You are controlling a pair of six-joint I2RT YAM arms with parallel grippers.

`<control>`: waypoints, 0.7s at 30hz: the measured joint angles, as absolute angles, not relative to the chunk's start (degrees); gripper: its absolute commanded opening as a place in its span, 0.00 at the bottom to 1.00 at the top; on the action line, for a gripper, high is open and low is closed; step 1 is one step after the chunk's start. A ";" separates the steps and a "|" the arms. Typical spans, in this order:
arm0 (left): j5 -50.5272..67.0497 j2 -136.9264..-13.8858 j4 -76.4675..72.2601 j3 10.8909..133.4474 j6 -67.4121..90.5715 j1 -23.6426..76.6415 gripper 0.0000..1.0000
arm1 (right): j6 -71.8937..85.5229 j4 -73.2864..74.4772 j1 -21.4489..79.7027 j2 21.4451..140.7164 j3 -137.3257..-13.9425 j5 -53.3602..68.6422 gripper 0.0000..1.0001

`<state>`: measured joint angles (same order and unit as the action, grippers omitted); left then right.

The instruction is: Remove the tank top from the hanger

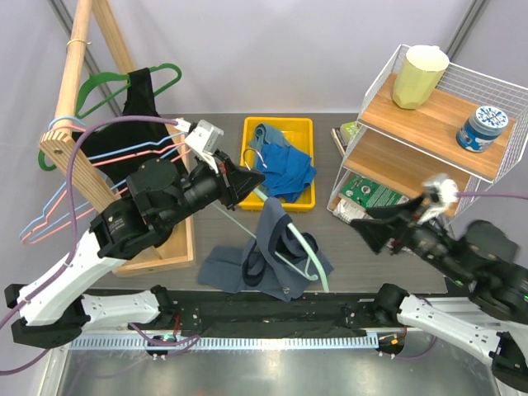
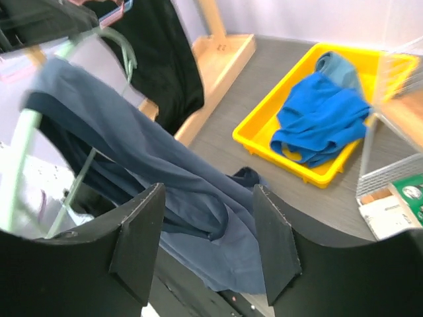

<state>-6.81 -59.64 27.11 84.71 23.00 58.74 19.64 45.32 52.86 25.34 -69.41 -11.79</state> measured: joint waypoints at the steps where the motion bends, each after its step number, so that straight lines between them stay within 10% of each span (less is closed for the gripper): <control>1: -6.44 -59.07 27.11 84.25 23.35 58.72 0.00 | 18.79 43.83 52.86 26.83 -67.90 -10.04 0.62; 16: -2.92 -56.58 28.23 80.34 24.23 58.72 0.00 | 12.34 18.63 52.82 47.09 -58.70 27.20 0.67; 21: -2.17 -56.51 28.25 79.88 24.25 58.74 0.00 | 12.16 14.46 52.82 49.45 -58.72 30.61 0.53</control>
<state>-2.17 -56.51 28.25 79.88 24.25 58.74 12.16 14.46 52.82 49.45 -58.72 30.61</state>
